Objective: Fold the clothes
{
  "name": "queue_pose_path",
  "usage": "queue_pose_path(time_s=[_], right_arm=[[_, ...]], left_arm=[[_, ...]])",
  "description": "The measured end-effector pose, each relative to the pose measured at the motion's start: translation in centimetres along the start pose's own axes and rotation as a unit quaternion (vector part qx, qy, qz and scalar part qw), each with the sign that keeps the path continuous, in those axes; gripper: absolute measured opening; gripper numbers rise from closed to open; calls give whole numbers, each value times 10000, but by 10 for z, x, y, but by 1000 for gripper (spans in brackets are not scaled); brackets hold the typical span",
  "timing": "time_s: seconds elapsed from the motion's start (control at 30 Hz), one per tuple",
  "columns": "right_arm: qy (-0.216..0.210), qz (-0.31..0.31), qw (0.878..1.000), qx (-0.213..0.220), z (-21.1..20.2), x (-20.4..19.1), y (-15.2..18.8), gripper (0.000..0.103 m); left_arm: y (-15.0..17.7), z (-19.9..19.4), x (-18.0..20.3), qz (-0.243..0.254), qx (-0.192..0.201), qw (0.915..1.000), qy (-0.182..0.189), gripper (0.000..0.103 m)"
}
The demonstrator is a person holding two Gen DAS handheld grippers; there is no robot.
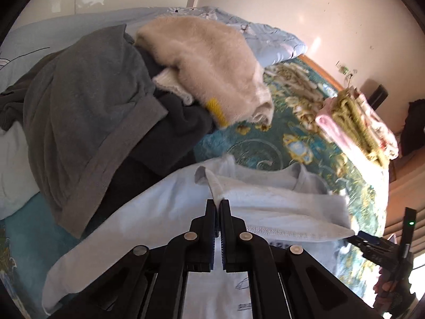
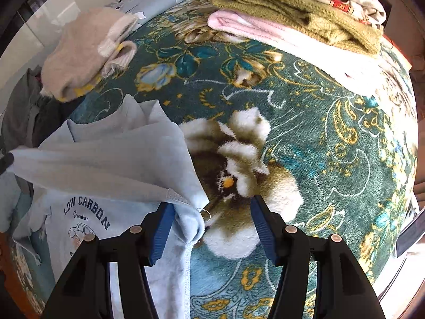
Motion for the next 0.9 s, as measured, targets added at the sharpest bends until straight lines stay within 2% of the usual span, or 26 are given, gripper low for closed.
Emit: queue_pose_path(time_s=[0.1,0.17,0.27,0.37,0.5,0.63,0.73,0.9], right_arm=[[28,69,9999,-151,5,6,24,60],[34,139,9994,-312,10,11,39,60],[-212,386,9983,-392,7,20,49,60],[-514,539,9968,-305,-3,23,40,60],[-1049,795,9910,-225,-8,17,9,60],[-1539,1570,9750,-309,4,21,-26,60],[-1398,1593,9766,-356,14,12,-49,60],[-928,910,9892,-678,39,-23,-59,60]], left_arm=[[33,35,-17,-127,-696,9971,-289,3],[47,45,-28,-302,-862,9952,-351,3],[47,41,-35,-391,-736,9959,-351,3],[36,33,-33,-301,-583,9971,-376,3],[33,29,-27,-212,-520,9976,-398,3],[45,26,-26,-131,-557,9971,-497,3],[57,27,-29,-226,-649,9964,-499,3],[68,31,-28,-447,-737,9952,-456,3]])
Point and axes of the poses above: each gripper's, at about its wrist camera, not at the fingertips, and z roughly the way its jaws point, x to its right, y to its underside, the point moved 2 cm from there along z, roughly the way its jaws point, and after that the axes turned 12 degrees about z, right-handed, at the moved point
